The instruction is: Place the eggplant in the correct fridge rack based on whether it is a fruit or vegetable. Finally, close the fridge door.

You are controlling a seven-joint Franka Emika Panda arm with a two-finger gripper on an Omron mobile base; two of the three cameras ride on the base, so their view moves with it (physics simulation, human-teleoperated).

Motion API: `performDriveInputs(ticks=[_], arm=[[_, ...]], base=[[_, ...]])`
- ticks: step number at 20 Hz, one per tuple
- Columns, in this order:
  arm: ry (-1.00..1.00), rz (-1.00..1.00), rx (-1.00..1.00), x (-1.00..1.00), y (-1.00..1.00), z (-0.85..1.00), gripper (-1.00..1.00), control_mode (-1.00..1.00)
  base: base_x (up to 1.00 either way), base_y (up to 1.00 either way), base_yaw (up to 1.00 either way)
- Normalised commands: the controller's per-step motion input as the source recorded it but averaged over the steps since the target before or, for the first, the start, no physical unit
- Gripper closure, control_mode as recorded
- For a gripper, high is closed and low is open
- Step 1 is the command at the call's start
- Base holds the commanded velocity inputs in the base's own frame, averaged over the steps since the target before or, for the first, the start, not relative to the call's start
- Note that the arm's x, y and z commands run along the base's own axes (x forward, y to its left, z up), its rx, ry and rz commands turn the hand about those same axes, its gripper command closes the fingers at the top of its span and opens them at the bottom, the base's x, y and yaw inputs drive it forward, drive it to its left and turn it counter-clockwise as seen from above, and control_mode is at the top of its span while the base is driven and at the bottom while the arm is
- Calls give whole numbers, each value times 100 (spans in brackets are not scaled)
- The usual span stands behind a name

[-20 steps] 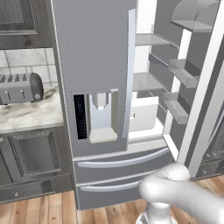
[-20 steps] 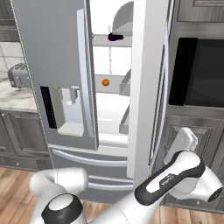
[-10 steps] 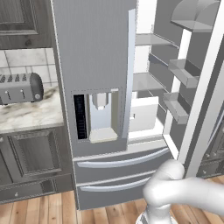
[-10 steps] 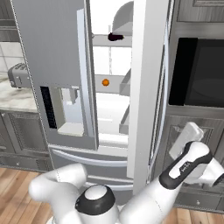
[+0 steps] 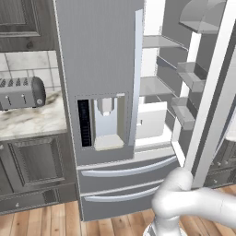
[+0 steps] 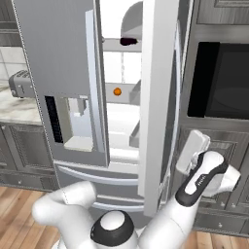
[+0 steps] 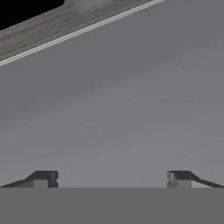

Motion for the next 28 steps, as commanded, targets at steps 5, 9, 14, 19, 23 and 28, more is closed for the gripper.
performDriveInputs(ticks=[5,9,14,19,23,28], arm=[[0,22,-9,1,96,1,-100,-100],[0,3,0,49,66,17,-100,-100],[2,-4,0,70,55,13,-100,-100],[5,-14,0,83,60,3,-100,-100],[3,-20,0,73,61,0,-100,-100],[0,-28,0,61,56,0,-100,-100]], base=[[0,0,0],[0,0,0],[0,0,0],[0,0,0],[0,0,0],[0,0,0]])
